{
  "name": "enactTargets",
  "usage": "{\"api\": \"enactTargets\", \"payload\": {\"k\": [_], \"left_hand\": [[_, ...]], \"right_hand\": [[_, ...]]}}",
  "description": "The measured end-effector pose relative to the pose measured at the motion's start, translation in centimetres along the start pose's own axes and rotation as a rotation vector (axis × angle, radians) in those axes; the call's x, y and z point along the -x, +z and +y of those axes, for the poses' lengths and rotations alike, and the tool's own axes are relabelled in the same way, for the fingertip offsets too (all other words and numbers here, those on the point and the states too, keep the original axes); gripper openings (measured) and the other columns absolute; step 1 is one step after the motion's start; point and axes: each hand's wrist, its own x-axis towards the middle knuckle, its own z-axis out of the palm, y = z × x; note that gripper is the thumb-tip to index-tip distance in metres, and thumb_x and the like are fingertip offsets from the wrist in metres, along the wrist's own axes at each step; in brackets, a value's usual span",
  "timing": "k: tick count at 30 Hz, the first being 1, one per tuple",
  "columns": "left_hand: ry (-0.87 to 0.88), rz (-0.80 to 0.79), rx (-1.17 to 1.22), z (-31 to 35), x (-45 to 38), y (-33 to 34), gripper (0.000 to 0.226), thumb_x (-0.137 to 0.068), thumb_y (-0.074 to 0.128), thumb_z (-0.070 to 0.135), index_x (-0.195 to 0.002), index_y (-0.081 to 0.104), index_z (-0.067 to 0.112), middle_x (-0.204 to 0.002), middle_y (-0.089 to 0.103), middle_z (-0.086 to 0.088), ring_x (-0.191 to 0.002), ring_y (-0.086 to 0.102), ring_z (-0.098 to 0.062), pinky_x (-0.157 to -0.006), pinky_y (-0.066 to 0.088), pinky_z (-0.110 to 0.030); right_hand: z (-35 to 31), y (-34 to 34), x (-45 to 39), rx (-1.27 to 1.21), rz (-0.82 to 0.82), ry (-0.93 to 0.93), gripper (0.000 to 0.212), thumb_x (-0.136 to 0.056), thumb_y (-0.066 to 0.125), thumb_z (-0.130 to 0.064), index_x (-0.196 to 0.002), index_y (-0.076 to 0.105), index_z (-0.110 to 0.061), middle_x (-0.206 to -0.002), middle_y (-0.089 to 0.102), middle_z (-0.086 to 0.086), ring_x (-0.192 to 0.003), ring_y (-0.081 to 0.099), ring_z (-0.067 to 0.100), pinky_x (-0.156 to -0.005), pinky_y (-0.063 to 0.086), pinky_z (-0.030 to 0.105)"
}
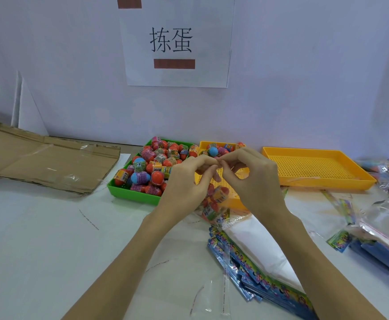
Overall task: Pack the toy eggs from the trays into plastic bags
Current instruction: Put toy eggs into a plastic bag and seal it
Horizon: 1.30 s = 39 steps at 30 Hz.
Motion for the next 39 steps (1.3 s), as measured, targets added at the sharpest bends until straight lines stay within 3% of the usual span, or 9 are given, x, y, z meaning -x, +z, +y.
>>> {"api": "enactTargets", "payload": {"k": [4, 9, 14, 18, 21, 27, 34, 39], "left_hand": [[-0.055, -0.001, 0.07, 0.4, 0.1, 0.2, 0.011, -0.101, 0.065, 0.007, -0.107, 0.074, 0.011, -0.08, 0.073, 0.01, -0.079, 0.07, -0.005, -0.075, 0.051, -0.012], [-0.097, 0.023, 0.058, 0.4, 0.0, 0.1, 0.012, -0.101, 0.065, 0.009, -0.103, 0.076, 0.013, -0.077, 0.075, 0.008, -0.075, 0.071, -0.008, -0.073, 0.057, -0.021], [-0.27, 0.103, 0.198, -0.4, -0.6, -1.3, 0.015, -0.102, 0.063, 0.006, -0.099, 0.076, 0.015, -0.08, 0.078, 0.003, -0.075, 0.075, -0.011, -0.075, 0.063, -0.035], [-0.263, 0.094, 0.227, -0.3, -0.6, -1.4, 0.013, -0.1, 0.068, 0.008, -0.104, 0.079, 0.011, -0.083, 0.08, 0.002, -0.075, 0.077, -0.015, -0.074, 0.065, -0.038], [-0.207, 0.071, 0.192, 0.1, -0.2, -0.8, 0.014, -0.099, 0.069, 0.009, -0.108, 0.079, 0.009, -0.084, 0.08, 0.002, -0.074, 0.077, -0.012, -0.074, 0.064, -0.035], [-0.087, 0.014, 0.049, 0.1, -0.2, -0.8, 0.017, -0.101, 0.067, 0.011, -0.113, 0.078, 0.011, -0.093, 0.078, 0.005, -0.078, 0.074, -0.009, -0.079, 0.06, -0.032], [-0.022, 0.021, -0.004, 0.1, -0.2, -0.7, 0.018, -0.1, 0.067, 0.008, -0.113, 0.079, 0.013, -0.092, 0.077, 0.009, -0.081, 0.072, -0.005, -0.078, 0.056, -0.016], [-0.05, -0.002, -0.004, -0.1, -0.2, -0.7, 0.017, -0.1, 0.068, 0.01, -0.113, 0.079, 0.011, -0.093, 0.078, 0.005, -0.079, 0.073, -0.008, -0.079, 0.06, -0.027]], "right_hand": [[0.0, -0.2, -0.1, -0.014, -0.015, 0.03, 0.01, -0.089, 0.076, -0.002, -0.095, 0.078, -0.009, -0.089, 0.071, 0.001, -0.076, 0.063, 0.01, -0.073, 0.049, 0.01], [-0.2, -0.2, -0.2, -0.101, 0.054, 0.153, 0.01, -0.087, 0.076, -0.005, -0.091, 0.077, -0.013, -0.083, 0.072, -0.006, -0.079, 0.067, 0.008, -0.072, 0.051, 0.01], [2.1, -2.2, -1.0, -0.131, 0.15, 0.334, 0.012, -0.087, 0.075, -0.004, -0.09, 0.076, -0.016, -0.08, 0.073, -0.005, -0.075, 0.069, 0.008, -0.069, 0.051, 0.012], [1.7, -2.4, -1.1, -0.062, 0.141, 0.165, 0.008, -0.093, 0.074, -0.011, -0.101, 0.077, -0.012, -0.093, 0.071, 0.002, -0.085, 0.068, 0.016, -0.075, 0.055, 0.023], [0.0, -0.2, -0.4, 0.03, 0.059, -0.004, 0.012, -0.093, 0.077, -0.022, -0.102, 0.078, -0.013, -0.099, 0.066, 0.002, -0.091, 0.062, 0.013, -0.081, 0.049, 0.022], [0.2, 0.5, 0.1, 0.038, 0.061, 0.018, 0.006, -0.093, 0.078, -0.014, -0.098, 0.079, -0.011, -0.093, 0.073, 0.0, -0.079, 0.058, 0.003, -0.077, 0.044, 0.008], [0.5, 0.1, -0.1, 0.05, -0.026, -0.039, 0.01, -0.092, 0.077, -0.014, -0.101, 0.077, -0.01, -0.096, 0.07, 0.0, -0.082, 0.056, 0.006, -0.077, 0.043, 0.008], [0.8, -0.2, -0.1, 0.087, -0.029, -0.073, 0.008, -0.093, 0.076, -0.008, -0.1, 0.078, -0.007, -0.095, 0.073, 0.005, -0.08, 0.06, 0.01, -0.077, 0.044, 0.007]]}}
